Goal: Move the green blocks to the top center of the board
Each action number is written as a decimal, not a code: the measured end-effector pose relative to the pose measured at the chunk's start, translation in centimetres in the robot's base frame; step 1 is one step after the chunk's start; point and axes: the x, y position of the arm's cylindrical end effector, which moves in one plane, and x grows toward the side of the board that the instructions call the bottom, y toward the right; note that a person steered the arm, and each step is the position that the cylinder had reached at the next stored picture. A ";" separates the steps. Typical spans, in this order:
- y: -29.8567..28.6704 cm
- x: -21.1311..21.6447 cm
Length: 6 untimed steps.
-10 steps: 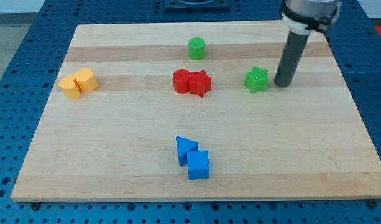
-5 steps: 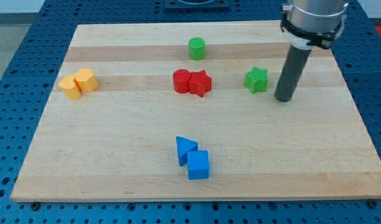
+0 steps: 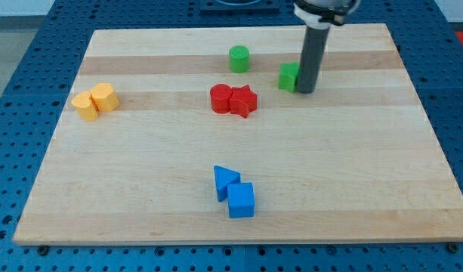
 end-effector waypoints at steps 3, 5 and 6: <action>-5.8 -6.0; -7.1 -6.7; -7.5 -5.3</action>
